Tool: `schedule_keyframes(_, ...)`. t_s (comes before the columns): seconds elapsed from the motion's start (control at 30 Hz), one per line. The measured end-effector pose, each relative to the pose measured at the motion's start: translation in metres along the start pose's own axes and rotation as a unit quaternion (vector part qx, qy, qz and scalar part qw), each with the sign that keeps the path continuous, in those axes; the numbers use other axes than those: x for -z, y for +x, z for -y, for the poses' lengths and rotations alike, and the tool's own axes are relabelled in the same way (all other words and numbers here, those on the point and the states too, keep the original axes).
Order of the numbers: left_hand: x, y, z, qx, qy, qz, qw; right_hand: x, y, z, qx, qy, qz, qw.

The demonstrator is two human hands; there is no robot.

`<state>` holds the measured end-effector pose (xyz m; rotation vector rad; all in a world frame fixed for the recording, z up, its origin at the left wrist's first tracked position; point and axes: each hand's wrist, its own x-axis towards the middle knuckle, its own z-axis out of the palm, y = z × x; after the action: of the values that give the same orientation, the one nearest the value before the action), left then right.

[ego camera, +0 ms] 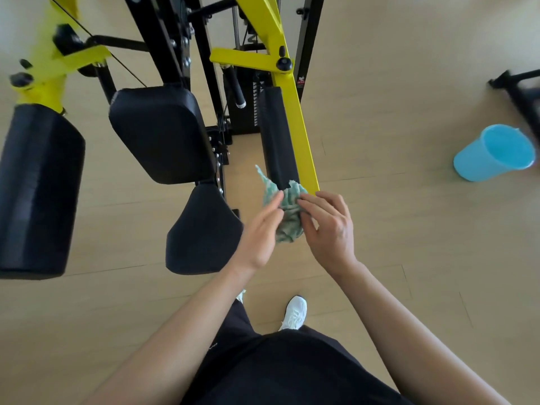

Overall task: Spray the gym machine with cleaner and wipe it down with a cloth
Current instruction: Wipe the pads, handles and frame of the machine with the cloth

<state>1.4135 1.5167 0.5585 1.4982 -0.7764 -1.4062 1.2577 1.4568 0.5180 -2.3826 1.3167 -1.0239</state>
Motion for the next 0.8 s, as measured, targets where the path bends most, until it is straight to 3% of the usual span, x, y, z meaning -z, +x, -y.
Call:
schedule_keyframes(0.17, 0.0, 0.034, 0.015, -0.037, 0.05, 0.023, 0.998, 0.0, 0.022, 0.009, -0.041, -0.096, 0.107, 0.989)
schedule_keyframes(0.27, 0.008, 0.067, 0.005, -0.044, 0.007, 0.04, 0.998, -0.008, 0.051, 0.014, -0.067, -0.162, 0.193, 0.965)
schedule_keyframes(0.4, 0.023, 0.1, -0.003, -0.051, -0.028, 0.058, 0.997, -0.025, 0.092, 0.015, -0.08, -0.203, 0.242, 0.945)
schedule_keyframes(0.47, 0.028, 0.102, -0.004, -0.057, -0.031, 0.048, 0.997, -0.03, 0.102, 0.021, -0.068, -0.225, 0.23, 0.944)
schedule_keyframes(0.57, 0.039, 0.095, 0.007, -0.078, -0.031, 0.023, 0.996, -0.037, 0.096, 0.029, 0.059, -0.218, 0.16, 0.961)
schedule_keyframes(0.63, 0.047, 0.095, 0.014, -0.067, -0.037, 0.031, 0.997, -0.042, 0.086, 0.027, 0.122, -0.192, 0.157, 0.961)
schedule_keyframes(0.8, 0.057, 0.118, 0.008, -0.049, -0.045, 0.078, 0.995, -0.044, 0.093, 0.024, 0.057, -0.172, 0.182, 0.966)
